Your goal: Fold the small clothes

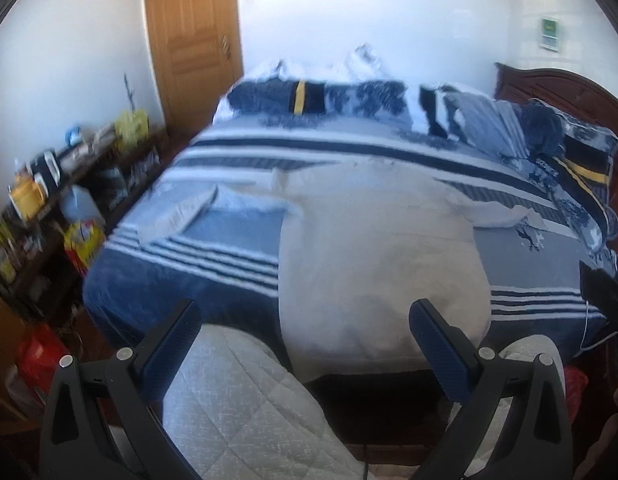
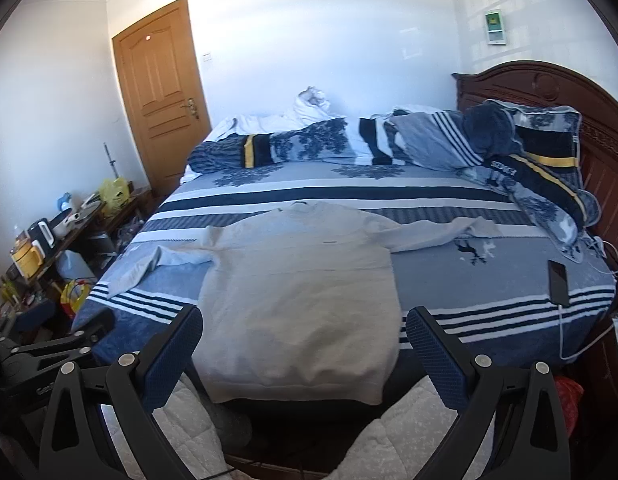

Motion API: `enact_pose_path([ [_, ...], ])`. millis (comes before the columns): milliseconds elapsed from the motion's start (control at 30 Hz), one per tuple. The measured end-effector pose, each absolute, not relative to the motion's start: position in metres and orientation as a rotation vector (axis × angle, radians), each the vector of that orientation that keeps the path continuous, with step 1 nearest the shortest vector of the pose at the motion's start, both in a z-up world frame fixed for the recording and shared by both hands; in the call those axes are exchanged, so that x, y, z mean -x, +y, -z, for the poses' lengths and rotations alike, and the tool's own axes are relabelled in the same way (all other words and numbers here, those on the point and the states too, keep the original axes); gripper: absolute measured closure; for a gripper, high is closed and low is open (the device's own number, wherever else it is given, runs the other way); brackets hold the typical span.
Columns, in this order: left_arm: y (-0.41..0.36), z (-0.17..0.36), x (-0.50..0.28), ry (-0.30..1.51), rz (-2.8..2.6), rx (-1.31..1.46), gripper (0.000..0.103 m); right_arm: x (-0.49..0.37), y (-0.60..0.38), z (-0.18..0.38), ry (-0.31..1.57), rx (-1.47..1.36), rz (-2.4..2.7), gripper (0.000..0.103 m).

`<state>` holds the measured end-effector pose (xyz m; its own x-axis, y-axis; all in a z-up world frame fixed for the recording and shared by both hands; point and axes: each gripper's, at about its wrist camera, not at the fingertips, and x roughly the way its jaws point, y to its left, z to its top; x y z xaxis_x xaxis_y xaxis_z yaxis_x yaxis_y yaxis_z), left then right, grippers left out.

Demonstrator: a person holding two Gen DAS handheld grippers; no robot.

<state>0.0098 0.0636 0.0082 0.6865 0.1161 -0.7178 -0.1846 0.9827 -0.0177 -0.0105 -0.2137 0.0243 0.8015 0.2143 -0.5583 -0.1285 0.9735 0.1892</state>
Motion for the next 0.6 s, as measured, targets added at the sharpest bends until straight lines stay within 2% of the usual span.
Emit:
enact_pose_path([
  [267,0.165,0.066,-0.091,0.993,-0.278,0.33,0.0,-0.067,-0.167,-0.017,0.58,-0.167,-0.366,0.0],
  [433,0.268,0.121,-0.136,1.08,-0.355,0.609,0.0,-0.169,-0.082,0.032,0.816,0.008,-0.544,0.0],
  [600,0.372,0.169,-0.172,1.07,-0.475,0.851,0.0,-0.257,0.015,0.071,0.971,-0.03,-0.774,0.0],
])
